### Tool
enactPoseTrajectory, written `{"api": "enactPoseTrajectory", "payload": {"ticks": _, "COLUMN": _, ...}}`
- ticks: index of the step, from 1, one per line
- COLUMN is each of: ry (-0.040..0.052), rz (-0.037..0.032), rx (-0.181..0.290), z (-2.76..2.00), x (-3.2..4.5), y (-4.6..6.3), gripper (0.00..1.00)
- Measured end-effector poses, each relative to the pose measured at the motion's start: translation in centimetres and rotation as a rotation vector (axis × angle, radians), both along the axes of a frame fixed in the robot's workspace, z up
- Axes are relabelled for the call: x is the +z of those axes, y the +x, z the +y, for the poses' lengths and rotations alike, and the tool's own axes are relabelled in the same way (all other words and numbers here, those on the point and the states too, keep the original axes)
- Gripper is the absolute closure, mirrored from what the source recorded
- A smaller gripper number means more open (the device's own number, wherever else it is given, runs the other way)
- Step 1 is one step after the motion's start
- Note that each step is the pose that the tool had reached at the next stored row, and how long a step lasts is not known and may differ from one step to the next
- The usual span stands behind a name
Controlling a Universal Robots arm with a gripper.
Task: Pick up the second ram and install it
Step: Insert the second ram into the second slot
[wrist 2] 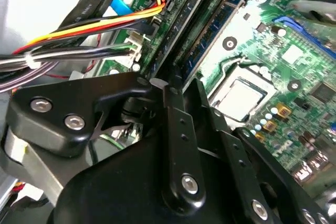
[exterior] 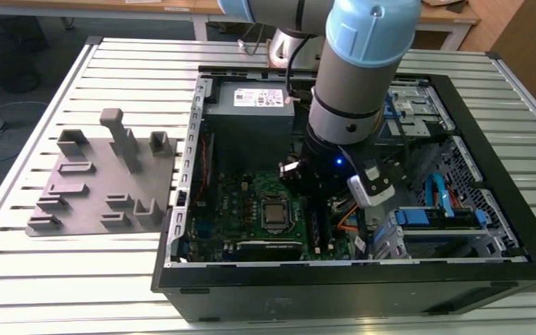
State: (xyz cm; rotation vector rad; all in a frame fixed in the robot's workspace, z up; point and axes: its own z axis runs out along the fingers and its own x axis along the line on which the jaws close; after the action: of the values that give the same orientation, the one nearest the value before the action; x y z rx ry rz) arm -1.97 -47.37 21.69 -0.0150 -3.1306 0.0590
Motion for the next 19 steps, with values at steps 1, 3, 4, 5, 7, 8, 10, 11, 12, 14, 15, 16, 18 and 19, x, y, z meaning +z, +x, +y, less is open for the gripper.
{"api": "enactPoseTrajectory", "payload": {"ticks": 1, "ry": -0.0002, "rz": 0.0, "rx": 0.0, "z": 0.0, "x": 0.45, "y": 0.0, "gripper": 0.73}}
{"api": "enactPoseTrajectory", "payload": {"ticks": 3, "ry": -0.0002, "rz": 0.0, "rx": 0.0, "z": 0.0, "x": 1.35, "y": 0.0, "gripper": 0.73}}
{"api": "enactPoseTrajectory", "payload": {"ticks": 4, "ry": -0.0002, "rz": 0.0001, "rx": 0.0, "z": 0.01, "x": 1.8, "y": 0.0, "gripper": 0.73}}
{"api": "enactPoseTrajectory", "payload": {"ticks": 5, "ry": 0.0, "rz": 0.0, "rx": 0.0, "z": 0.04, "x": 2.27, "y": 0.0, "gripper": 0.73}}
{"api": "enactPoseTrajectory", "payload": {"ticks": 7, "ry": -0.0001, "rz": -0.0001, "rx": 0.0, "z": 0.21, "x": 3.19, "y": 0.0, "gripper": 0.75}}
{"api": "enactPoseTrajectory", "payload": {"ticks": 8, "ry": -0.0001, "rz": -0.0002, "rx": 0.0, "z": 0.29, "x": 3.64, "y": 0.0, "gripper": 0.8}}
{"api": "enactPoseTrajectory", "payload": {"ticks": 10, "ry": 0.0, "rz": -0.0003, "rx": 0.0, "z": 0.5, "x": 4.27, "y": 0.0, "gripper": 0.87}}
{"api": "enactPoseTrajectory", "payload": {"ticks": 11, "ry": 0.0009, "rz": -0.0004, "rx": 0.0, "z": 0.61, "x": 4.41, "y": 0.0, "gripper": 0.89}}
{"api": "enactPoseTrajectory", "payload": {"ticks": 12, "ry": 0.0041, "rz": -0.0005, "rx": 0.0, "z": 0.71, "x": 4.44, "y": 0.0, "gripper": 0.89}}
{"api": "enactPoseTrajectory", "payload": {"ticks": 14, "ry": 0.0203, "rz": -0.0005, "rx": 0.0, "z": 0.73, "x": 4.49, "y": 0.0, "gripper": 0.89}}
{"api": "enactPoseTrajectory", "payload": {"ticks": 15, "ry": 0.0238, "rz": -0.0007, "rx": 0.0, "z": 0.73, "x": 4.6, "y": 0.0, "gripper": 0.89}}
{"api": "enactPoseTrajectory", "payload": {"ticks": 16, "ry": 0.0251, "rz": -0.001, "rx": 0.0, "z": 0.74, "x": 4.85, "y": 0.0, "gripper": 0.89}}
{"api": "enactPoseTrajectory", "payload": {"ticks": 18, "ry": 0.0273, "rz": -0.0013, "rx": 0.0, "z": 0.74, "x": 5.12, "y": 0.0, "gripper": 0.89}}
{"api": "enactPoseTrajectory", "payload": {"ticks": 19, "ry": 0.0274, "rz": -0.0013, "rx": 0.0, "z": 0.74, "x": 5.12, "y": 0.0, "gripper": 0.89}}
